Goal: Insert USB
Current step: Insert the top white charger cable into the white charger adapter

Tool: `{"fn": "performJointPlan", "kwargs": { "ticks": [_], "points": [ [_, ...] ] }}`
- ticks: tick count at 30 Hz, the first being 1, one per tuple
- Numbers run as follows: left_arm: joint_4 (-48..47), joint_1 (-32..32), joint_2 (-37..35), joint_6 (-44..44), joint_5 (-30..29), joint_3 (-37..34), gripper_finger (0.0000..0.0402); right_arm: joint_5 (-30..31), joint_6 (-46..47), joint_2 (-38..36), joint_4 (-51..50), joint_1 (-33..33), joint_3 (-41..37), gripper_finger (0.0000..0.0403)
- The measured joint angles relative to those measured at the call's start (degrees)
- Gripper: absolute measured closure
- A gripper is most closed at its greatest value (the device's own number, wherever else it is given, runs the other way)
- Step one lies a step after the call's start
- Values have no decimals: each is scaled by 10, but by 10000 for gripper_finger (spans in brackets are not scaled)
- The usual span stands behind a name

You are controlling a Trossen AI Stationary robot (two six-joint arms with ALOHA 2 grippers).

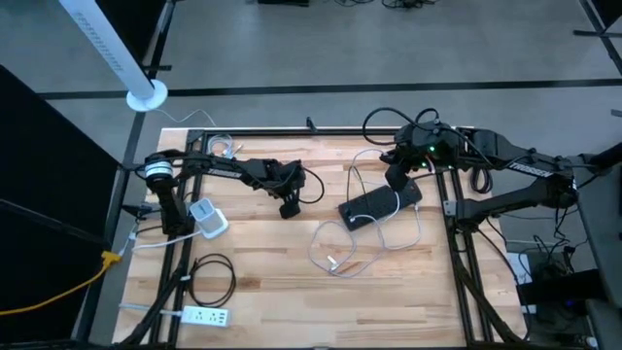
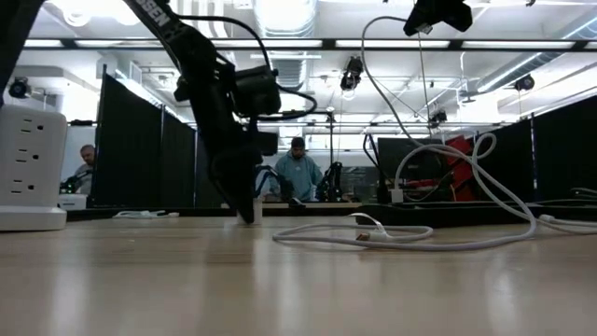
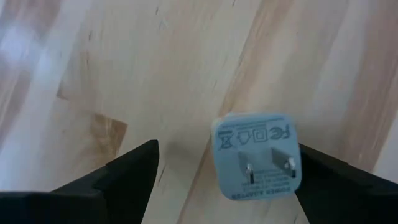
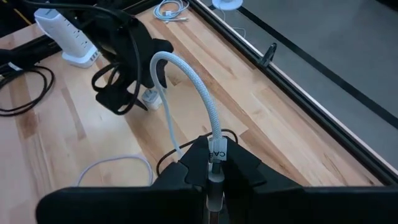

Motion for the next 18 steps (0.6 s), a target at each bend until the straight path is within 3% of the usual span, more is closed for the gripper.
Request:
{"fn": "performJointPlan", "kwargs": {
  "ticks": [18],
  "points": [
    [-5,0,-1,-10,8,25,90,-4,11,0,-8,0,-2,389]
  ]
}}
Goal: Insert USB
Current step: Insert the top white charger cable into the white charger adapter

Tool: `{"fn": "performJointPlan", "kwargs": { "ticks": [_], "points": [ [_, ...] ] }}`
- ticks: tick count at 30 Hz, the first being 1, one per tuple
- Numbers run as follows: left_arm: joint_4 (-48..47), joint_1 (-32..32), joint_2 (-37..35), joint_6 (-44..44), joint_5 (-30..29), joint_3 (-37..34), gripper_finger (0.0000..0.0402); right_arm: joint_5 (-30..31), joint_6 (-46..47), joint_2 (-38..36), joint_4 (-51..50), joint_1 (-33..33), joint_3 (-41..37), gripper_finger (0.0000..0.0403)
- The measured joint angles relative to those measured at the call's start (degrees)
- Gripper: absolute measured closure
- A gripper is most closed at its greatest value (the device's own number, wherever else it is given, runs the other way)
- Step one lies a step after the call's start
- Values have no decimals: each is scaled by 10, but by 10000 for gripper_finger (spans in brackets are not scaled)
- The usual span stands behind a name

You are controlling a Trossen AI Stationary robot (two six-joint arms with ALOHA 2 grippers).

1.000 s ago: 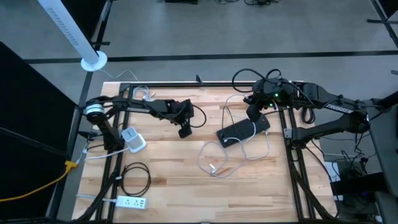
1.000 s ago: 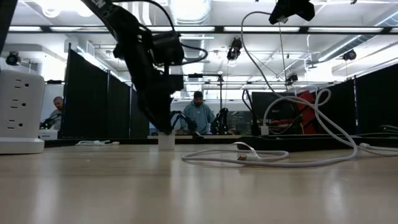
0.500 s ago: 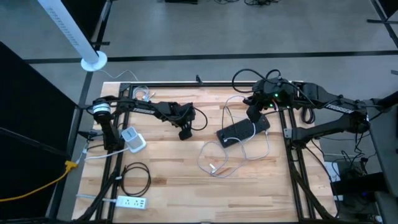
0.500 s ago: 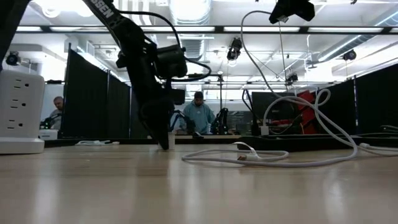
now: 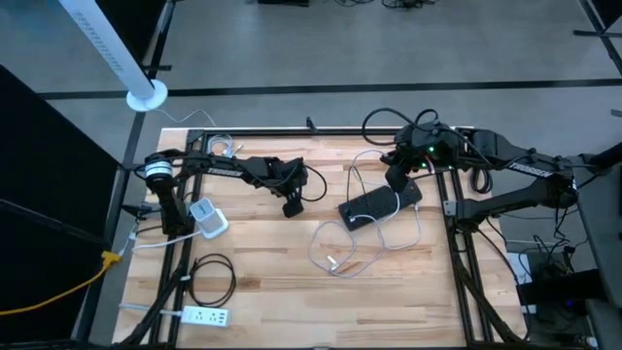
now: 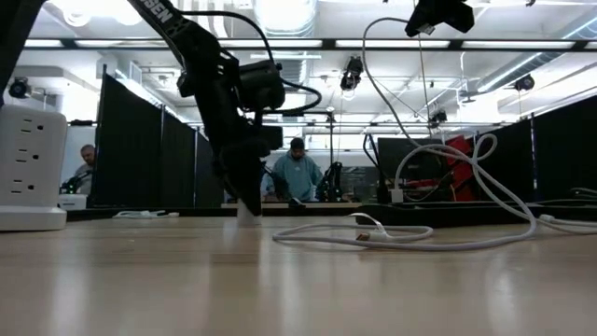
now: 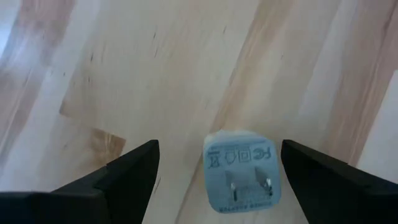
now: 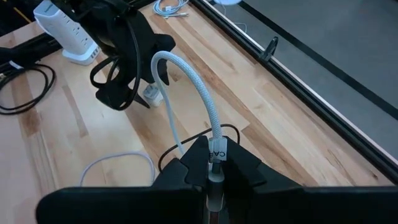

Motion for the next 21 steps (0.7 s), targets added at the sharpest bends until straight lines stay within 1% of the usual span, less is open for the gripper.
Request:
{"fn": "performJointPlan", "kwargs": {
  "ticks": [5,11,13,14,16,18,21],
  "points": [
    [-16,0,5,-19,-2,-1,90,0,0,0,0,0,0,389],
    [-8,1,7,-48,-16,-1,91,-1,0,0,0,0,0,389],
    [-11,1,7,-51,-17,-2,96,-10,2,0,0,0,-1,389],
    [-13,1,7,-52,-17,-2,105,-13,4,0,0,0,-1,389],
    [-16,1,7,-52,-17,-3,134,-14,4,0,0,0,-1,389],
    [-16,1,7,-47,-17,-4,175,-14,4,0,0,0,-1,389],
    [-8,2,7,-36,-13,-4,246,-14,4,0,0,0,-1,389]
  ]
}}
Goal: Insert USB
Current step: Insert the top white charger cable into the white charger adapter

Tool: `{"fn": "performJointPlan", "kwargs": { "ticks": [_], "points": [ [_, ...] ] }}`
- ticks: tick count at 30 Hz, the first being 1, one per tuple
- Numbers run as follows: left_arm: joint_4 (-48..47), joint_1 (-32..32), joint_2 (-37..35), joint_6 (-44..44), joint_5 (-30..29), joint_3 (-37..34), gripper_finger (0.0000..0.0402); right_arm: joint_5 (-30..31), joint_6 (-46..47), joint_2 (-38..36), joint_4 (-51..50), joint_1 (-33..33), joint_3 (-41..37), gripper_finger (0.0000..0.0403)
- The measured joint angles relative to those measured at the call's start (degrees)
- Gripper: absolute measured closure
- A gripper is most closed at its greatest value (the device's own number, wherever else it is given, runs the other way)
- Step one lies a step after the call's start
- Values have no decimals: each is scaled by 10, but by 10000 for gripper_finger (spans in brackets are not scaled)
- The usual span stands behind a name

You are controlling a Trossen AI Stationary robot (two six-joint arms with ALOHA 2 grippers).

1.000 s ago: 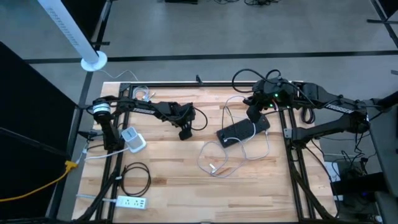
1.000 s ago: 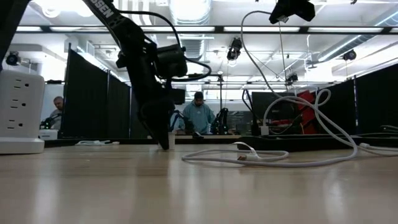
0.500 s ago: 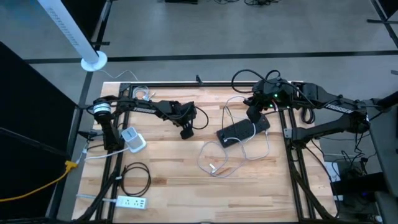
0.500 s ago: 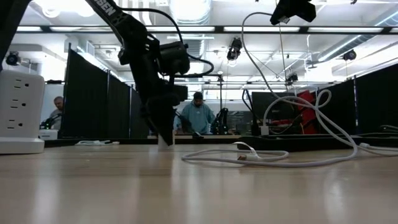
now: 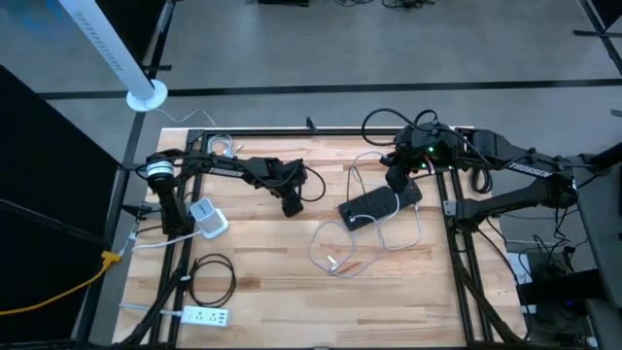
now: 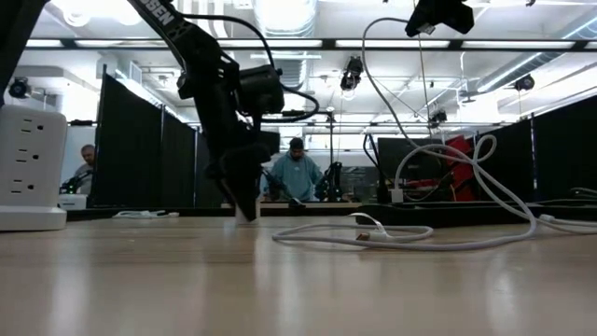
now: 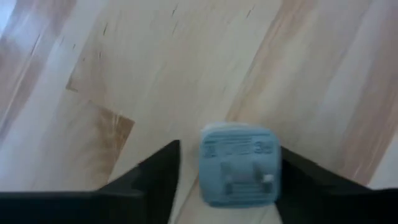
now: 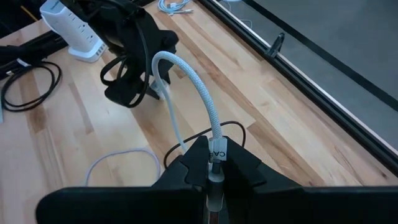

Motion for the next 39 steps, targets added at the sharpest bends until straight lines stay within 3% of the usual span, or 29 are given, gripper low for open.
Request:
{"fn": "performJointPlan", "kwargs": {
  "ticks": [2,13,17,20,27,33,39],
  "points": [
    [0,0,0,6,0,0,279,0,0,0,0,0,0,389],
    [6,2,-43,14,50,7,272,-2,3,-10,5,0,0,389],
    [32,5,-88,12,115,7,272,-2,17,-22,14,0,3,389],
    [80,14,-122,-8,199,7,272,-17,29,-33,41,0,3,389],
    [217,35,-177,-99,338,7,272,-26,103,-55,94,0,3,389],
    [422,29,-194,-209,440,7,272,48,256,-51,102,0,4,389],
    [690,24,-195,-319,452,4,272,119,283,-23,105,0,4,389]
  ]
}}
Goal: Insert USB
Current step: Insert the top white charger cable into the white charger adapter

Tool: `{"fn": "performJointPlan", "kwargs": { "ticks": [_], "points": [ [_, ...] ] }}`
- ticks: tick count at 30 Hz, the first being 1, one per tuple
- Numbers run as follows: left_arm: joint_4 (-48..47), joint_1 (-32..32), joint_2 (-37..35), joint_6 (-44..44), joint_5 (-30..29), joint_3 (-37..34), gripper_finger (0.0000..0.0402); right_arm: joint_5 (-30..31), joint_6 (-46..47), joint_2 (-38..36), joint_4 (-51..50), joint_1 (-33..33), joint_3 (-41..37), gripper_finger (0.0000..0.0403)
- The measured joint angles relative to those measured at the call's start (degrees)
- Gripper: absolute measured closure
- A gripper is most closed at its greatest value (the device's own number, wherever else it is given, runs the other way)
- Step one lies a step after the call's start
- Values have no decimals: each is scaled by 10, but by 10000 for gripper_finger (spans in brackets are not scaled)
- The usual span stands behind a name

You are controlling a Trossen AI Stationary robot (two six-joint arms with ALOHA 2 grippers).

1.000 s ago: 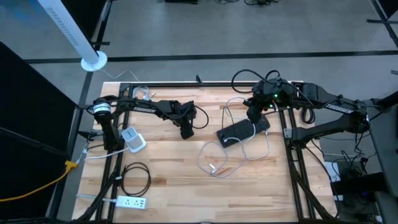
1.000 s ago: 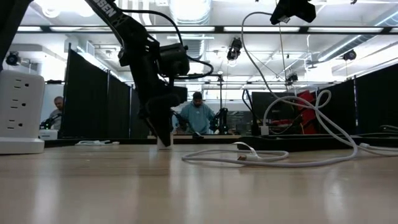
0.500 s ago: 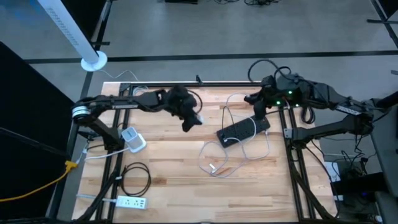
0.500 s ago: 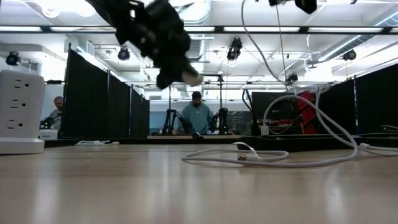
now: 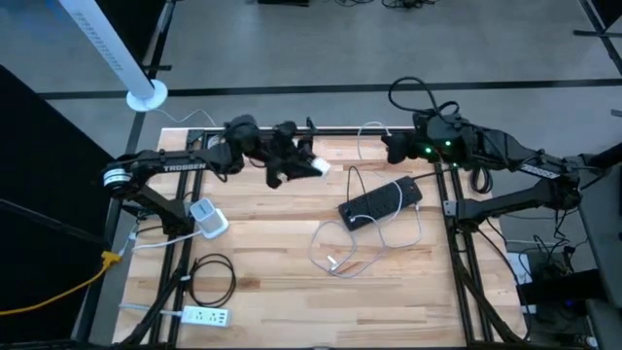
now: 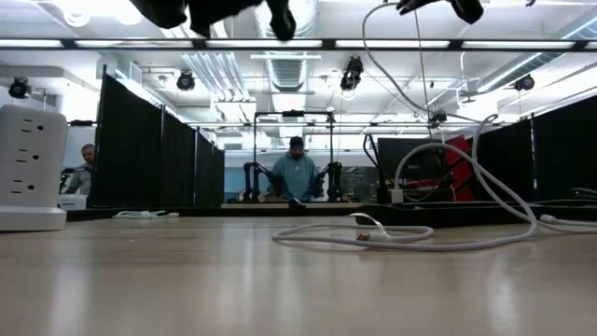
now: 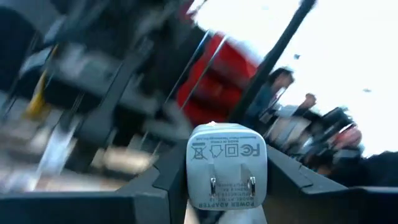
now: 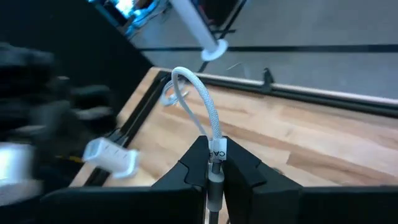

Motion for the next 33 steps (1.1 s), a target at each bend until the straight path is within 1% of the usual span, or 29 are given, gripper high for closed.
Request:
{"fn": "performJointPlan", "kwargs": {
  "ticks": [3,6,11,13,16,19,20,23,26,28,33],
  "points": [
    [86,0,0,-41,-23,-4,272,24,-2,12,13,0,0,389],
    [115,0,1,-49,-37,-5,272,24,-22,21,40,0,0,389],
    [128,-1,1,-48,-60,-5,272,17,-50,25,61,0,0,389],
    [130,-2,1,-50,-88,-5,272,17,-64,24,59,-3,0,389],
    [124,-1,1,-77,-139,-5,272,16,-116,19,60,-5,0,389],
    [70,-1,2,-125,-178,-5,272,16,-194,8,82,-5,0,389],
    [47,-1,3,-145,-184,-5,272,12,-223,5,100,-5,0,389],
    [-27,-1,3,-197,-196,-5,272,-31,-317,-4,155,-7,0,389],
    [-54,8,4,-230,-197,-6,272,-75,-397,-9,197,-9,0,389],
    [-33,18,4,-259,-195,-6,272,-97,-434,-11,210,-9,0,389],
    [111,38,13,-339,-180,-6,272,-142,-532,-10,274,-9,0,389]
  ]
}}
